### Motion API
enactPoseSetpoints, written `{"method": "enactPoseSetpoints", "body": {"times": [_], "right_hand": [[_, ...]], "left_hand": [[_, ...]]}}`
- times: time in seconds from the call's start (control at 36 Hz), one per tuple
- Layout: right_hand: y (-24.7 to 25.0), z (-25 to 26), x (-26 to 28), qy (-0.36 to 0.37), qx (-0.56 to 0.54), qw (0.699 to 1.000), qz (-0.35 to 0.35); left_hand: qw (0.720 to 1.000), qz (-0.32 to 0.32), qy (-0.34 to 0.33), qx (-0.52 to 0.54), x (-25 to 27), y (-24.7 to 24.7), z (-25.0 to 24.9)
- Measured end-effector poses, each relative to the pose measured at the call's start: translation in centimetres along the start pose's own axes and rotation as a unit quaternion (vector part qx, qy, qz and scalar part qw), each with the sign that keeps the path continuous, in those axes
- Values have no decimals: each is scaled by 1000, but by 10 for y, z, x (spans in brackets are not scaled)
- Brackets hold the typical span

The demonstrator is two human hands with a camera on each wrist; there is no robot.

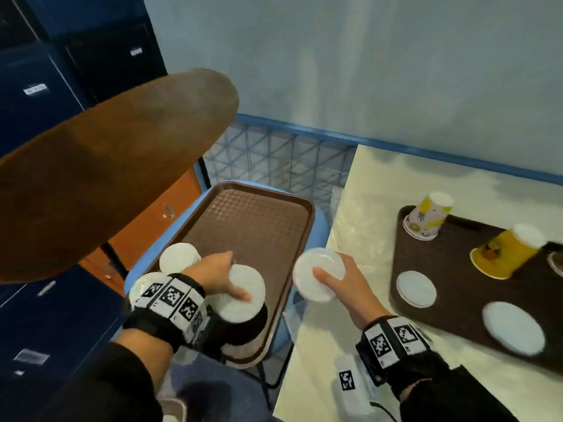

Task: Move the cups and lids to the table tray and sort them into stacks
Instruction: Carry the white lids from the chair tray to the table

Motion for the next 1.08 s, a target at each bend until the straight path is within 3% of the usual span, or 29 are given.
{"method": "enactPoseSetpoints", "body": {"times": [0.19,0.36,0.56,0.75,0.94,1.08], "right_hand": [[115,-19,59,-40,-58,993,-100],[204,-40,106,-57,-85,977,-188],[280,-72,150,-113,-109,953,-261],[312,-85,157,-153,-70,953,-253],[315,-90,151,-150,60,965,-209],[315,-87,143,-153,219,947,-181]], "left_hand": [[983,-42,-89,155,3,2,-125],[941,38,-112,317,0,-53,-232],[923,100,-142,343,6,-102,-330],[926,121,-97,343,0,-131,-360],[934,78,-91,336,-10,-146,-354],[966,12,-92,241,-21,-146,-351]]}}
Point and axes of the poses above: each hand's wrist, its own x-axis away from the middle knuckle, its own y-axis out of the back of the hand, z = x × y, the point moved 6 cm from there along -x, towards the middle knuckle, and after that the axes turned 11 degrees about -x, right-handed, at the moved point
